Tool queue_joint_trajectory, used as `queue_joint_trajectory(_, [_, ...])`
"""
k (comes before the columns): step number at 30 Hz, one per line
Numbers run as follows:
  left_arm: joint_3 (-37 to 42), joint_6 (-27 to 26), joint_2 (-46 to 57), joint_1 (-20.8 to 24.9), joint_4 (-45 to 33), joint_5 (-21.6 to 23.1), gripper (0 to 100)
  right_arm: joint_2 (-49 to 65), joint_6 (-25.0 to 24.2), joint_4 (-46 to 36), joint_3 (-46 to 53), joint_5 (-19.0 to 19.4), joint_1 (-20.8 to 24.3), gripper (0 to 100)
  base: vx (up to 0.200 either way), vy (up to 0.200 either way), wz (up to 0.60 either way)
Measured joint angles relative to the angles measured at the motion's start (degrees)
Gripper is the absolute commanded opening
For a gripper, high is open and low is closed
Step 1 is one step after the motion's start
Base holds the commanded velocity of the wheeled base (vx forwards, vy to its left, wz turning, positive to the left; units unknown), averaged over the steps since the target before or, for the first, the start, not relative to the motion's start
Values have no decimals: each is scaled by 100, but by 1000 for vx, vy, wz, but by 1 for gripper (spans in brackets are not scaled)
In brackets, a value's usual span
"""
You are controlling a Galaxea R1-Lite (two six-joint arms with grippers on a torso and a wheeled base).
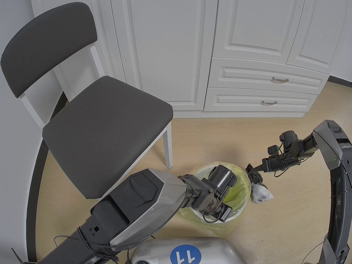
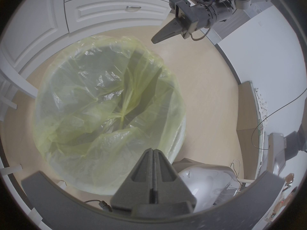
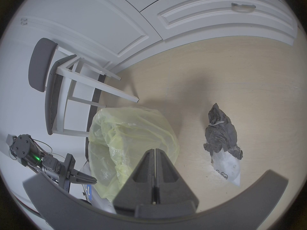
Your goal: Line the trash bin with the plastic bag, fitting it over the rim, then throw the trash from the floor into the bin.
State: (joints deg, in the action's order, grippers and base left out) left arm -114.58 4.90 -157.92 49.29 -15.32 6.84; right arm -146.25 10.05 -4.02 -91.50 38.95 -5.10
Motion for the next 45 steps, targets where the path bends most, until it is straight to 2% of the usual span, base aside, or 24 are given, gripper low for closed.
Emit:
queue_joint_trajectory(9, [-2,-26,89,327,-517,16,0,16,24,0,35,-11,0,0,0,0,0])
queue_joint_trajectory(19, [118,38,529,540,-890,-88,0,419,273,37,460,24,-38,0,0,0,0])
queue_joint_trajectory(24, [636,174,1045,592,-670,-347,0,997,315,74,995,27,-72,0,0,0,0])
queue_joint_trajectory(29, [1604,315,1610,573,72,-711,0,1632,445,255,1747,2,-39,0,0,0,0])
queue_joint_trajectory(30, [1827,333,1713,564,284,-779,100,1744,460,329,1904,0,-20,0,0,0,0])
queue_joint_trajectory(38, [4024,410,2725,357,2054,-1154,100,2577,536,1418,3343,-239,325,0,0,0,0])
queue_joint_trajectory(45, [6037,438,4066,123,3344,-1291,100,2894,631,2495,4346,-795,978,0,0,0,0])
